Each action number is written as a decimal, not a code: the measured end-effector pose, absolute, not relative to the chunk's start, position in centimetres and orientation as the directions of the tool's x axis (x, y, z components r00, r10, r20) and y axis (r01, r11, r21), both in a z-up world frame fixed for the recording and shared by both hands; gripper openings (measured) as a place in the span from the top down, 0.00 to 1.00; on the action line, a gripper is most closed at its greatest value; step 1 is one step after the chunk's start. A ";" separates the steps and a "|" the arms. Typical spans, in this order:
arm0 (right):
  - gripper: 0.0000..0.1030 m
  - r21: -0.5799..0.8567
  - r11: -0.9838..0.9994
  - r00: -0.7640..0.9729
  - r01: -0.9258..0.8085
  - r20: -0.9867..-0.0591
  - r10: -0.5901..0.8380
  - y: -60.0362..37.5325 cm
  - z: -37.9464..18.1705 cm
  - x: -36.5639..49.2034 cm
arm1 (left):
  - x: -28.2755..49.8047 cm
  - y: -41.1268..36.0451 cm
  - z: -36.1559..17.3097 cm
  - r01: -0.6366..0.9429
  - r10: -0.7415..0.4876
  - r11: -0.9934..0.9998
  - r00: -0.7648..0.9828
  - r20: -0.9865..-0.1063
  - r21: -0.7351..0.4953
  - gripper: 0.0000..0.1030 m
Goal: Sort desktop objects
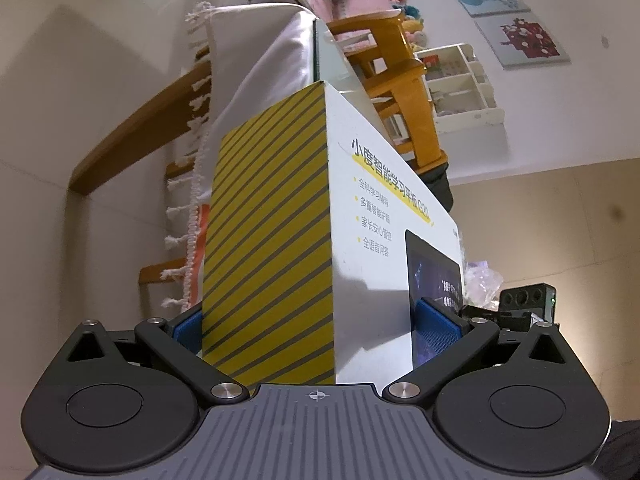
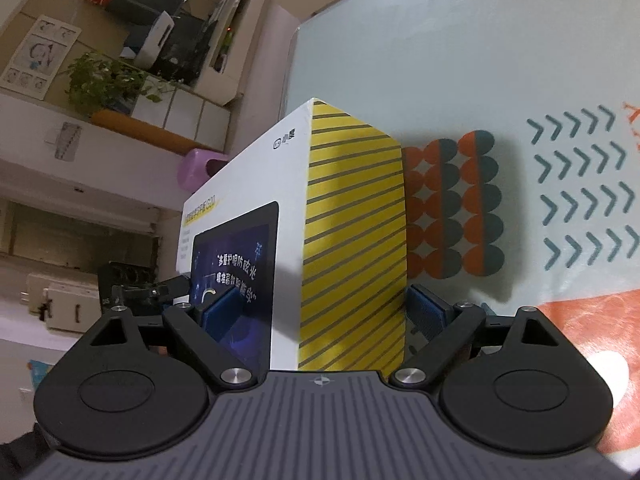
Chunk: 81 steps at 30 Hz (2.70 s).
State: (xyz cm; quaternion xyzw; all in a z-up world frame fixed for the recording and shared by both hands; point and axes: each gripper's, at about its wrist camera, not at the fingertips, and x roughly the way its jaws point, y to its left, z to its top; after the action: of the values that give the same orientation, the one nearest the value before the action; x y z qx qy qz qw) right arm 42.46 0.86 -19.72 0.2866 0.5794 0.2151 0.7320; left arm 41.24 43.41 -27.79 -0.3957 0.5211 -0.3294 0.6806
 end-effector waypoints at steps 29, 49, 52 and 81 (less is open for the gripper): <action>0.00 0.762 0.647 0.180 0.024 -0.640 0.747 -1.5 -21.7 43.2 | 39.9 42.5 -24.9 0.043 -0.846 0.500 0.237 -0.478 -0.865 0.00; 0.00 0.784 0.621 0.293 -0.009 -0.591 0.751 -9.9 -14.8 35.1 | 34.7 32.8 -16.9 0.153 -0.850 0.520 0.187 -0.492 -0.840 0.00; 0.00 0.785 0.620 0.311 0.001 -0.589 0.746 -12.2 -14.3 32.8 | 33.1 30.6 -16.3 0.152 -0.853 0.517 0.175 -0.492 -0.842 0.00; 0.00 0.757 0.653 0.335 -0.001 -0.615 0.714 -32.1 -11.1 14.8 | 16.1 11.3 -14.5 0.101 -0.861 0.502 0.153 -0.485 -0.859 0.00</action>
State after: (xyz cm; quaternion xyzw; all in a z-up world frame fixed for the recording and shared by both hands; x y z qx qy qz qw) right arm 14.82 -32.09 -11.13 0.3399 0.5239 0.2406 0.7431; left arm 16.09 11.33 -14.54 -0.3488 0.5445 -0.3567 0.6743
